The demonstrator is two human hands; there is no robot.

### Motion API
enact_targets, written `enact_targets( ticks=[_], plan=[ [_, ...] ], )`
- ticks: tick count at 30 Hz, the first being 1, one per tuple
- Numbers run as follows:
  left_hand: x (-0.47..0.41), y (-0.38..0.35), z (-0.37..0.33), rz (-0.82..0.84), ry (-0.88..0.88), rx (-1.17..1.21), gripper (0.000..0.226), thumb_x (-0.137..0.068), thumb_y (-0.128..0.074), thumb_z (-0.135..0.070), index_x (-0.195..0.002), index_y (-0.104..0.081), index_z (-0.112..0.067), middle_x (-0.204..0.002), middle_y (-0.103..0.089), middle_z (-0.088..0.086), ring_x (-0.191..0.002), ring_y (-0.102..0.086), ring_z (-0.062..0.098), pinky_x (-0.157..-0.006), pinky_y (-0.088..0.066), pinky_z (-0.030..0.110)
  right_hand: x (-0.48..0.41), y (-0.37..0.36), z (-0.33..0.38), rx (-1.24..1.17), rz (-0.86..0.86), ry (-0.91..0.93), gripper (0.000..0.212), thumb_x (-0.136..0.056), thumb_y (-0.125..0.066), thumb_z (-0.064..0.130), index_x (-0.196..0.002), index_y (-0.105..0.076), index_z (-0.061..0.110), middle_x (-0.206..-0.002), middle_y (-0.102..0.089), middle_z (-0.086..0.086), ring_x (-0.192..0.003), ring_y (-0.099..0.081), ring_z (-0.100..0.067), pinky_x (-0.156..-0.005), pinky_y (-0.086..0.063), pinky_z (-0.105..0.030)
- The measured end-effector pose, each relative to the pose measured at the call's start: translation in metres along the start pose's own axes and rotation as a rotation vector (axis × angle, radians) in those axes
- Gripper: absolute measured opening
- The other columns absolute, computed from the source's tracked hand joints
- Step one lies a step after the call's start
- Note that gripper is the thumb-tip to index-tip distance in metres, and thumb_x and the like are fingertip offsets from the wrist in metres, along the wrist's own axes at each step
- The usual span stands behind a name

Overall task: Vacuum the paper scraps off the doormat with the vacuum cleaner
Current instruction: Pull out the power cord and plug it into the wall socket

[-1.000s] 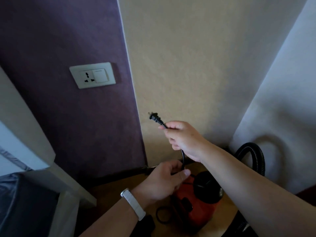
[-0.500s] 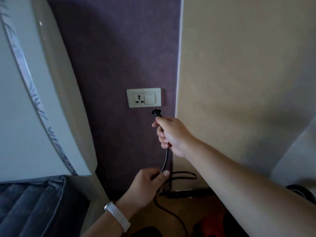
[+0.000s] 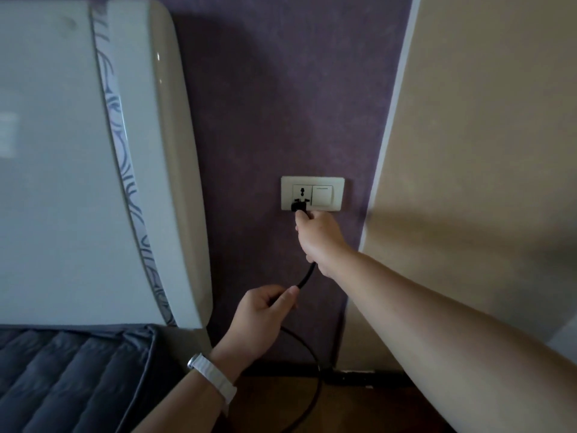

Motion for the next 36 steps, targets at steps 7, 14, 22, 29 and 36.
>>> enact_targets(
  ticks=[7, 14, 22, 29, 36],
  plan=[
    [-0.010, 0.009, 0.016, 0.056, 0.025, -0.021, 0.039, -0.097, -0.061, -0.031, -0.072, -0.068, -0.002, -0.049, -0.042, -0.009, -0.049, -0.040, 0.005, -0.050, -0.033, 0.020, -0.005, -0.007, -0.007, 0.117, -0.148, 0.109, 0.039, -0.102, -0.043, 0.035, -0.068, -0.046, 0.016, -0.063, -0.048, 0.002, -0.054, -0.045, -0.014, -0.050, -0.032, -0.028],
    [-0.015, 0.016, 0.022, 0.076, 0.038, 0.034, 0.036, -0.097, -0.062, -0.026, -0.063, -0.066, -0.013, -0.044, -0.040, -0.012, -0.045, -0.037, 0.000, -0.049, -0.032, 0.016, -0.008, -0.011, -0.010, 0.065, -0.221, 0.094, 0.039, -0.103, -0.043, 0.034, -0.069, -0.048, 0.016, -0.063, -0.049, 0.003, -0.054, -0.046, -0.013, -0.051, -0.033, -0.028],
    [-0.025, 0.022, 0.023, 0.080, 0.018, 0.054, 0.037, -0.096, -0.062, -0.027, -0.065, -0.066, -0.009, -0.045, -0.038, -0.010, -0.045, -0.035, 0.003, -0.047, -0.031, 0.018, -0.012, -0.013, -0.002, -0.098, -0.189, -0.005, 0.035, -0.101, -0.046, 0.030, -0.074, -0.052, 0.010, -0.055, -0.042, 0.001, -0.044, -0.037, -0.016, -0.045, -0.031, -0.029],
    [-0.037, 0.028, 0.021, 0.079, -0.029, 0.031, 0.039, -0.094, -0.066, -0.028, -0.064, -0.060, -0.003, -0.050, -0.041, -0.005, -0.049, -0.037, 0.006, -0.049, -0.033, 0.020, -0.023, -0.010, 0.000, -0.059, -0.226, 0.034, 0.037, -0.100, -0.046, 0.030, -0.069, -0.045, 0.010, -0.057, -0.039, -0.001, -0.049, -0.035, -0.017, -0.048, -0.029, -0.030],
    [-0.043, 0.015, 0.026, 0.111, -0.039, -0.042, 0.035, -0.093, -0.067, -0.032, -0.069, -0.066, -0.006, -0.053, -0.048, -0.003, -0.050, -0.044, 0.005, -0.050, -0.037, 0.022, -0.023, -0.007, 0.004, 0.331, -0.235, 0.187, 0.047, -0.105, -0.038, 0.036, -0.064, -0.042, 0.014, -0.061, -0.047, 0.000, -0.052, -0.044, -0.013, -0.048, -0.029, -0.028]
  ],
)
Point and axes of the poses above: each hand's wrist, its own x-axis away from the middle knuckle, its own y-axis out of the back of the hand, z = x × y, the point moved 4 cm from there along -x, towards the middle knuckle
